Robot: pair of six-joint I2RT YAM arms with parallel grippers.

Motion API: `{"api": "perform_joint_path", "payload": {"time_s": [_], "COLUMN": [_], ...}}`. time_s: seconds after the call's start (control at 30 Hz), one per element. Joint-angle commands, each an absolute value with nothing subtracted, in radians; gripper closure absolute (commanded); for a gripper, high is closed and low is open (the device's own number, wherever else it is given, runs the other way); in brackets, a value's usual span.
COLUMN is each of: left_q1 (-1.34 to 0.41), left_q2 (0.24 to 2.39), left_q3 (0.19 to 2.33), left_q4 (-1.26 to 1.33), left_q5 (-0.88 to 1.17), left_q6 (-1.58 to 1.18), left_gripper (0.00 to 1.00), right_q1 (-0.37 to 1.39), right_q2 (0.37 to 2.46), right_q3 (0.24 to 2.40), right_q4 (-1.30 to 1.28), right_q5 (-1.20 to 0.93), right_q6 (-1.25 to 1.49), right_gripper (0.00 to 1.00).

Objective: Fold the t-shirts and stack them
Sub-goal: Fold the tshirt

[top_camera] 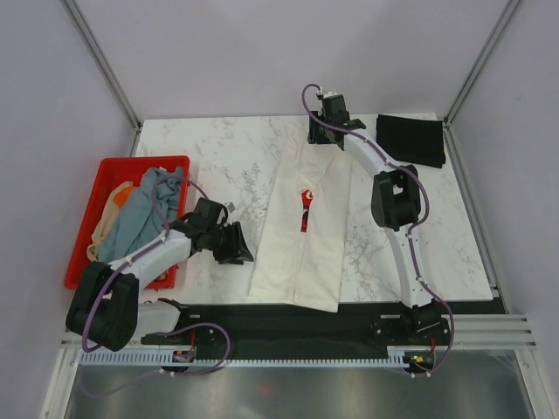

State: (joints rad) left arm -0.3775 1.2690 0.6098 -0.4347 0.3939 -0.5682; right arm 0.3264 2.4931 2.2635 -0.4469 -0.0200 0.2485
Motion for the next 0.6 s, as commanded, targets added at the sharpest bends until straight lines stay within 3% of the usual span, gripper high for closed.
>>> {"api": "perform_joint_path", "payload": {"time_s": [0.0,0.57], "left_q1": [-0.382,-0.400], "left_q2": [1.272,1.338], "left_q3": [0.607,0.609], "left_q4": [-0.402,-0.371], "left_q5": [0.383,0.456], "left_q6": [-0.586,-0.574], "left_gripper": [0.54,0.51], "right_q1": [0.333,0.318], "right_q2": [2.523,2.712], "right_q3": [2.313,2.425], "right_q4": [-0.295,-0.069], "right_q5": [-0.090,-0.141], "right_q6": [0.193,0.173], "right_gripper": [0.53,0.47]}}
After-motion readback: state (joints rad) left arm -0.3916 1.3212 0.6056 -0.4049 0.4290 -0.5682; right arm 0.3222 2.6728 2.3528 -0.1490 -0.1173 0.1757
